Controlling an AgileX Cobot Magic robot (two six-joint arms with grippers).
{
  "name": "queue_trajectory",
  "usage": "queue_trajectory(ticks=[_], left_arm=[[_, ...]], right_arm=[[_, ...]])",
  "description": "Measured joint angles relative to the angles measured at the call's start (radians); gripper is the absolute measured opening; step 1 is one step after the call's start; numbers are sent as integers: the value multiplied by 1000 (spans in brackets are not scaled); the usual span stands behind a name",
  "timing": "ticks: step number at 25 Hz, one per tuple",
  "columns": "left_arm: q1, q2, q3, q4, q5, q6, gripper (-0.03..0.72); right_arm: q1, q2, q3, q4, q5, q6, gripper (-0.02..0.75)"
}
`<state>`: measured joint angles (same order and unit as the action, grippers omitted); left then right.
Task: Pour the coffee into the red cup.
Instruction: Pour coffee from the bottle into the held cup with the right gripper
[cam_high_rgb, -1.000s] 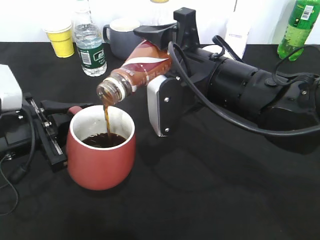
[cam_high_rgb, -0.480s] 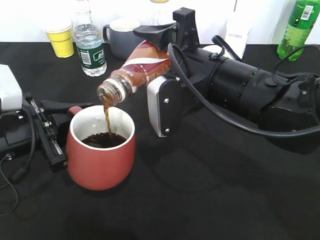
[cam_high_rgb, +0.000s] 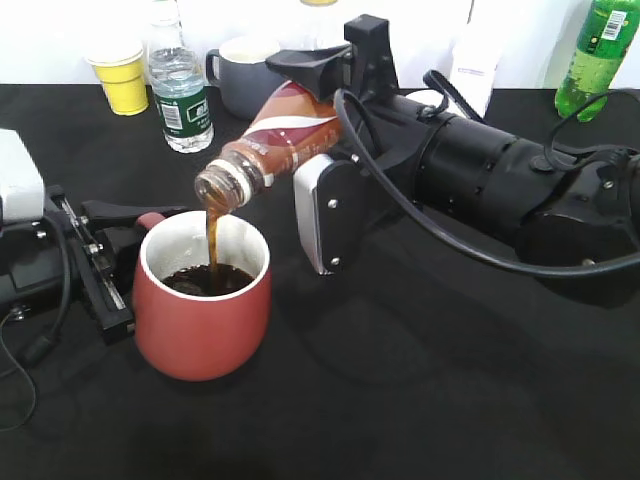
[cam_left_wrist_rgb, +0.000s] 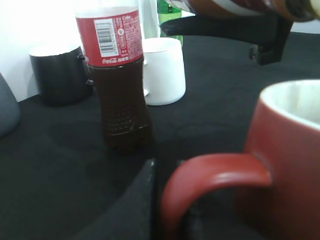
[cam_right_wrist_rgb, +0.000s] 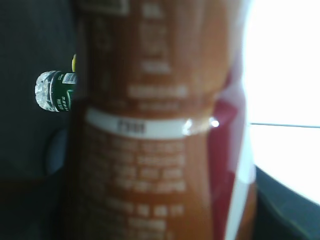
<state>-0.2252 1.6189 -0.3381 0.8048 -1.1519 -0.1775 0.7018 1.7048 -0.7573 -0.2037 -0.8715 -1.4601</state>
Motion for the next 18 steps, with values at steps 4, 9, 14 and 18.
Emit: queue_trajectory(ticks=[4, 9, 14, 18], left_arm=[[0, 0, 0, 0, 1, 0, 74], [0, 0, 0, 0, 1, 1, 74], [0, 0, 0, 0, 2, 1, 75], [0, 0, 0, 0, 2, 1, 76]], right_arm=[[0, 0, -4, 0, -2, -2, 528], [0, 0, -4, 0, -2, -10, 528], [0, 0, -4, 0, -3, -29, 528], [0, 0, -4, 0, -3, -44, 528]])
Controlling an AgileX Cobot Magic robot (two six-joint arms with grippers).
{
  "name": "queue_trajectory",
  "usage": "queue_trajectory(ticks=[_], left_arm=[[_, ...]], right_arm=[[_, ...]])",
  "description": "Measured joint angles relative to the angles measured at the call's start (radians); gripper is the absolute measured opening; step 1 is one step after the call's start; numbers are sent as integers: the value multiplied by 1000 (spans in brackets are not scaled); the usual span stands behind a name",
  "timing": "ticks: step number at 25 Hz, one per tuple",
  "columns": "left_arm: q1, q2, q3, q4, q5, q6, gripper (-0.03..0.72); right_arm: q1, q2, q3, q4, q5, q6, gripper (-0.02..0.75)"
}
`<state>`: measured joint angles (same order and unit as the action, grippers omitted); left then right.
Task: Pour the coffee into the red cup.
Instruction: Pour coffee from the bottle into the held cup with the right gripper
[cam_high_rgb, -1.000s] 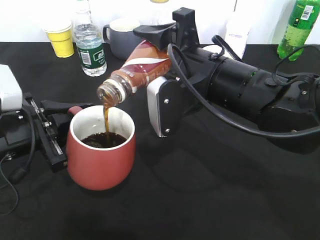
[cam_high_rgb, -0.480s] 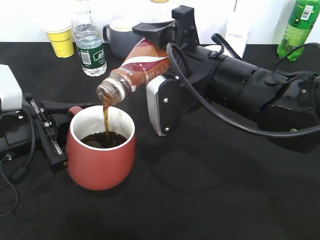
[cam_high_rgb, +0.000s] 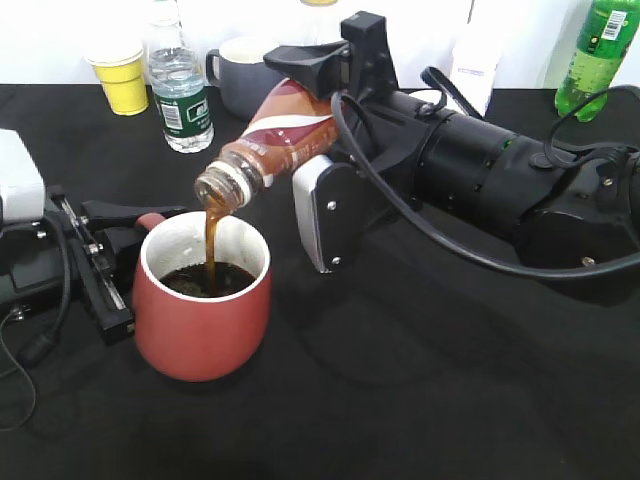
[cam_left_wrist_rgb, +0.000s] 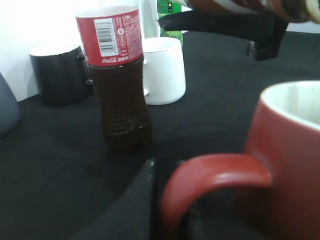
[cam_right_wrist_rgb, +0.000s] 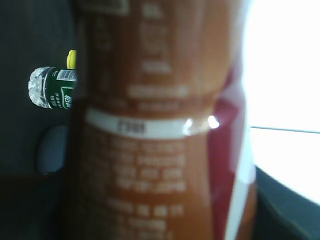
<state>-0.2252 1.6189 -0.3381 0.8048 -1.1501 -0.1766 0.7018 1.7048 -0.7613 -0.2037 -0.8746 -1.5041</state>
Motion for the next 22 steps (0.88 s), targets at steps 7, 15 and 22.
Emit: queue_trajectory(ticks=[7, 15, 22], left_arm=[[0, 0, 0, 0, 3, 0, 76], [0, 0, 0, 0, 6, 1, 77], [0, 0, 0, 0, 6, 1, 77]], right_arm=[[0, 0, 0, 0, 0, -3, 528], [0, 0, 0, 0, -1, -4, 528], [0, 0, 0, 0, -15, -4, 528]])
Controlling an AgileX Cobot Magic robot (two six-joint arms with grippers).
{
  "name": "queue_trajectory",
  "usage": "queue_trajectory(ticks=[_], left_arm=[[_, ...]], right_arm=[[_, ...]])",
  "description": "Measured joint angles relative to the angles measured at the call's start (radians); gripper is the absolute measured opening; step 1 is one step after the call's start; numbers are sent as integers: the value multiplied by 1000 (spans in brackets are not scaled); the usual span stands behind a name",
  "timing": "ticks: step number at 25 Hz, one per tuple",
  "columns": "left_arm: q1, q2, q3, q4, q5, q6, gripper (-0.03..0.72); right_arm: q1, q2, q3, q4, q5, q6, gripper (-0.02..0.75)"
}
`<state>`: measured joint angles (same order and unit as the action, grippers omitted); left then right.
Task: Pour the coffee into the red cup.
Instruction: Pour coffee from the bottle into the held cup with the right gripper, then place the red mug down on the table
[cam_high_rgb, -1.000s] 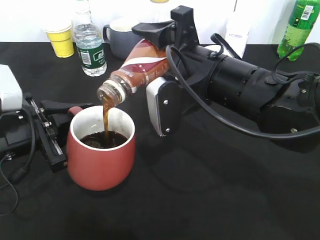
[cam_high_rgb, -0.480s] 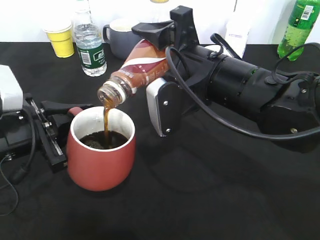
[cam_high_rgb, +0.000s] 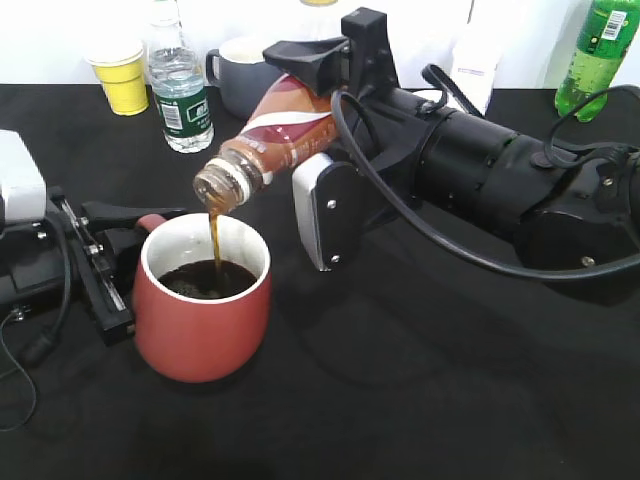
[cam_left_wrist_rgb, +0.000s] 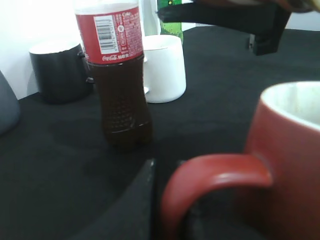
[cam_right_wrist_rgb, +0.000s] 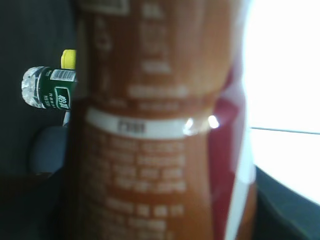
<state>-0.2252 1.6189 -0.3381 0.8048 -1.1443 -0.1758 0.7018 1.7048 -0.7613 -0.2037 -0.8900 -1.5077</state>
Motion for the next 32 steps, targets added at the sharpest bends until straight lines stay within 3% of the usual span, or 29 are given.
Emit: queue_trajectory(ticks=[17, 21, 27, 32], left_arm=[[0, 0, 0, -13, 0, 2, 85], [0, 0, 0, -31, 0, 2, 85], [0, 0, 0, -84, 0, 2, 87], [0, 7, 0, -243, 3, 2, 90]], right_arm=[[0, 0, 0, 0, -4, 227, 528], [0, 0, 0, 0, -4, 584, 528], [0, 0, 0, 0, -3, 1347, 528], [0, -8, 49, 1, -1, 1496, 528]])
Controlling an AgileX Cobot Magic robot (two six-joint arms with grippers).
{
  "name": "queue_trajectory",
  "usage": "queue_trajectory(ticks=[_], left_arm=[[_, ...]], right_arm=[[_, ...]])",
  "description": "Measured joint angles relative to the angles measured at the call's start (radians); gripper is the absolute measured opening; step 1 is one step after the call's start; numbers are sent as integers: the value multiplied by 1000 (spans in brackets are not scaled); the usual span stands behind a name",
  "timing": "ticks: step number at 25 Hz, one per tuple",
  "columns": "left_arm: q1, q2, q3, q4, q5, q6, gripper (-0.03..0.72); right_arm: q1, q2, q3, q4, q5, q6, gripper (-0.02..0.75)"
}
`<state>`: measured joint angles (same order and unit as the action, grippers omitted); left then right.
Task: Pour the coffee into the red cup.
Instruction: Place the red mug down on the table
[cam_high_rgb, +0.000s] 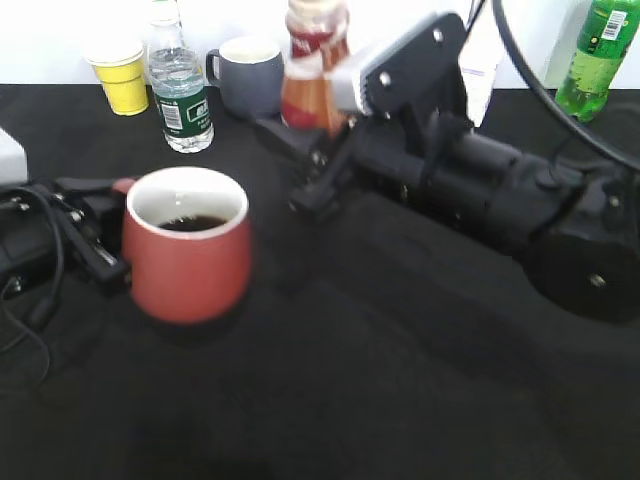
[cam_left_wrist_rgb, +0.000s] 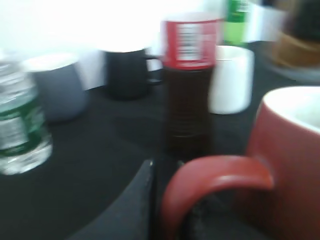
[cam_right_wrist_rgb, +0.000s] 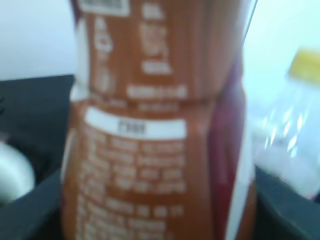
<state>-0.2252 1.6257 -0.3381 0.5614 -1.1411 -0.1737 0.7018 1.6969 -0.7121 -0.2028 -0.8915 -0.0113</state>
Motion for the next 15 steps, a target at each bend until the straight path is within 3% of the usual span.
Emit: queue_trajectory(ticks=[5, 9, 15], left_arm=[[0, 0, 0, -162, 0, 9, 95], [9, 0, 0, -356, 0, 126, 96], [232, 66, -83, -377, -2, 145, 104]], right_arm=[[0, -70, 99, 1, -12, 52, 528], [0, -108, 175, 21, -17, 53, 528], [0, -108, 186, 26, -22, 53, 528]])
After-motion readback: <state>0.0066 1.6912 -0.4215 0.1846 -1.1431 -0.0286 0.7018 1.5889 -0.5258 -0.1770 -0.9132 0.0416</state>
